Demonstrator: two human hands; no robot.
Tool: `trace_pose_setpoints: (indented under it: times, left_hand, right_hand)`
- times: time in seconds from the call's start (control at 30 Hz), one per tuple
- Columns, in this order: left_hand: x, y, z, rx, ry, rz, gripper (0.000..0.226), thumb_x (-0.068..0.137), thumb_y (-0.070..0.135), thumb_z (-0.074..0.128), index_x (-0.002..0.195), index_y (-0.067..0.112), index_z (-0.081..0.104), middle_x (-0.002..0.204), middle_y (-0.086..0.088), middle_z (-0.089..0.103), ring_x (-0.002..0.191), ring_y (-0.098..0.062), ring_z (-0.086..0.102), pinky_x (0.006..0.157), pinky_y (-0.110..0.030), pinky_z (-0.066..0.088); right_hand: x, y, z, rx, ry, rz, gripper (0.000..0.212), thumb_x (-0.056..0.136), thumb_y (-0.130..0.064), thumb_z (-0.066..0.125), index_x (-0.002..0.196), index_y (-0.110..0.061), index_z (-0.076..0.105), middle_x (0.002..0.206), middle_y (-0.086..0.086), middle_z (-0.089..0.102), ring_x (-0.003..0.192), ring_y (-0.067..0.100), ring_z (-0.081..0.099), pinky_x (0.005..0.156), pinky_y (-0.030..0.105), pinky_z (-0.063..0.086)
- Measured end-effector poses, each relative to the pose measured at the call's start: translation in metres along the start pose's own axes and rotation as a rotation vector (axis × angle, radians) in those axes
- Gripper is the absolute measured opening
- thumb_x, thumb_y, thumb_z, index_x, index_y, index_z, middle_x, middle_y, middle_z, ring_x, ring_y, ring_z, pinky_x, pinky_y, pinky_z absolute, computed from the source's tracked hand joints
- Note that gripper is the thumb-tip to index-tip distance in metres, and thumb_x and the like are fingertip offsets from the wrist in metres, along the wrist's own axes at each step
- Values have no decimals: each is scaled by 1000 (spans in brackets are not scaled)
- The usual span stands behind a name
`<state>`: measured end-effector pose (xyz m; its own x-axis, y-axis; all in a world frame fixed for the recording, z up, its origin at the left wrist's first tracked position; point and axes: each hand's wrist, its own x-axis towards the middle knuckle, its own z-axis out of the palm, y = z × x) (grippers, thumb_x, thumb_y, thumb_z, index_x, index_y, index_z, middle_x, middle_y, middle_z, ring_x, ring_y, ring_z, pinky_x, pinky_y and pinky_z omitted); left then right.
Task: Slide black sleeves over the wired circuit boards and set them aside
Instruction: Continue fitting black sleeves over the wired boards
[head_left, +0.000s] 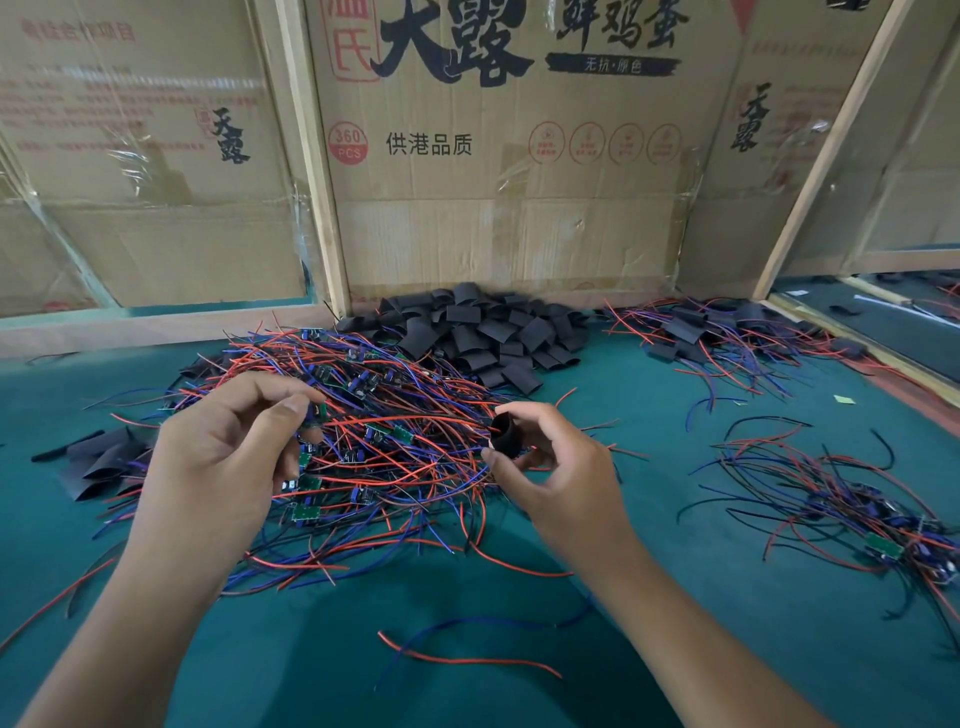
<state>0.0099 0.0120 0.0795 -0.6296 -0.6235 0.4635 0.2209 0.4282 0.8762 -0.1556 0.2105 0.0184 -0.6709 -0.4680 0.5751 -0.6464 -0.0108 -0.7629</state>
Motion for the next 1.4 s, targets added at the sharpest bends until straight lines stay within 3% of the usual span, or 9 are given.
trace_pose_setpoints:
  times: [0.13,0.23,0.33,0.47,0.6,0.73,1.1,1.23,1.4]
  left_hand:
    - [-3,-1,2,78,-47,16,25,101,10,55,87,24,71,58,5,62,51,-8,49,45,-12,38]
    - [-6,1,8,106,-119,8,26,99,9,56,87,26,71,62,5,64,51,-7,50,48,-11,41]
    - [-12,3,18,162,-204,18,24,97,14,60,87,32,71,63,8,64,50,-3,48,49,-10,40]
    - [-21,6,30,178,-295,35,15,89,42,59,93,35,71,63,8,60,51,-3,43,48,-15,37]
    - [-24,4,35,114,-321,21,23,87,57,65,98,37,65,78,-5,66,58,-13,49,54,-30,43]
    - [-26,4,35,98,-386,-6,31,75,52,74,99,36,63,86,-3,66,76,-35,57,65,-41,47]
    - [-26,6,36,210,-399,53,16,82,39,69,97,40,71,83,7,69,71,-17,61,67,-27,46]
    - [-26,4,35,212,-419,76,18,86,34,67,103,40,70,94,9,73,80,-14,66,73,-24,51]
    - [-26,2,37,221,-394,99,12,83,39,65,91,31,66,74,6,65,64,-7,55,61,-16,42]
  right_hand:
    - [-1,-3,-2,-127,-32,-103,33,84,-16,76,115,-26,66,102,-20,67,87,2,60,77,9,43]
    - [-1,-4,-2,-189,-64,-196,32,87,-13,75,118,-20,67,106,-13,66,99,4,60,86,16,44]
    - [-3,-5,-1,-232,-98,-251,32,90,-19,73,121,-18,67,108,-8,65,102,12,61,92,31,48]
    - [-5,-9,1,-190,-102,-306,33,90,-18,74,122,-17,67,107,-5,65,97,10,62,89,21,48]
    - [-7,-13,3,-90,-153,-264,36,88,-18,75,124,-19,68,102,-10,62,84,3,58,78,20,50]
    - [-10,-13,6,-68,-175,-243,39,89,-25,73,127,-17,65,105,-16,61,90,-4,57,81,18,48]
    - [-11,-20,6,-105,-214,-276,36,90,-19,74,124,-10,66,102,-1,67,92,3,59,84,17,47]
    - [-10,-21,6,-104,-220,-269,39,90,-21,74,125,-8,66,103,2,67,93,12,62,83,29,52]
    - [-11,-22,5,-111,-198,-273,38,89,-19,75,124,-6,67,100,4,67,89,15,62,80,33,51]
